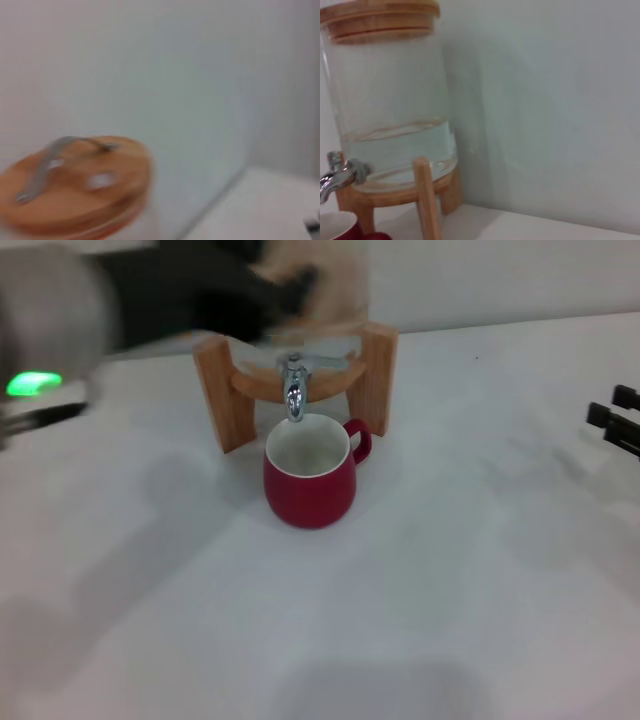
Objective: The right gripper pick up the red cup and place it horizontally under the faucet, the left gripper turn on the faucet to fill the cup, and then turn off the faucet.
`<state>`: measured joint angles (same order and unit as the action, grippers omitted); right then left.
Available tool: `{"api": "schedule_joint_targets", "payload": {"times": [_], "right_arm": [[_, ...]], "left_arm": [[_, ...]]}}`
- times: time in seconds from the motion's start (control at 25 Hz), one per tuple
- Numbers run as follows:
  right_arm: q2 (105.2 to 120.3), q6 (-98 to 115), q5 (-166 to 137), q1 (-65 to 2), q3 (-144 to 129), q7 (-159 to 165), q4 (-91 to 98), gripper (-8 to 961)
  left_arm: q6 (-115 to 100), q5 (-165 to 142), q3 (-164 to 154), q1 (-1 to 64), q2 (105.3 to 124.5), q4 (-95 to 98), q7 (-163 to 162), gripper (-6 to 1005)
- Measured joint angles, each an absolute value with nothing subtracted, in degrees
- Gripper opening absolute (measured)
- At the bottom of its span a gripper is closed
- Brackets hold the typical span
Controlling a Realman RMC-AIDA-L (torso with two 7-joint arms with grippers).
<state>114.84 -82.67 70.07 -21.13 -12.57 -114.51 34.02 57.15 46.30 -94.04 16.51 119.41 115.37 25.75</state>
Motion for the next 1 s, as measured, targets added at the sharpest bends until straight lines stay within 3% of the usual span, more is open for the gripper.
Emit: {"api": "schedule_joint_targets", "payload": {"times": [0.24, 0.36, 0.64, 1.0], "right_arm": [[114.79, -83.07, 71.37, -19.79, -12.57, -113.55, 34.02, 469], [114.78, -83.37, 72.02, -19.07, -12.58, -112.99, 34.09, 469], [114.78, -83.85, 72.87, -18.64, -12.57, -112.92, 34.25, 469], [114.78, -83.86, 74.2, -19.0, -12.56, -112.46, 34.16, 469]], "left_arm": [[55.63, 81.2, -78.63, 2.7, 119.29, 106.75, 41.55, 587], [59.35, 94.48, -72.06, 0.28, 119.29, 96.2, 49.64, 594], [82.15, 111.59, -52.65, 3.09, 119.14, 63.14, 77.99, 610], [90.24, 111.91, -40.12, 7.65, 118.99, 43.93, 88.68, 631]]}}
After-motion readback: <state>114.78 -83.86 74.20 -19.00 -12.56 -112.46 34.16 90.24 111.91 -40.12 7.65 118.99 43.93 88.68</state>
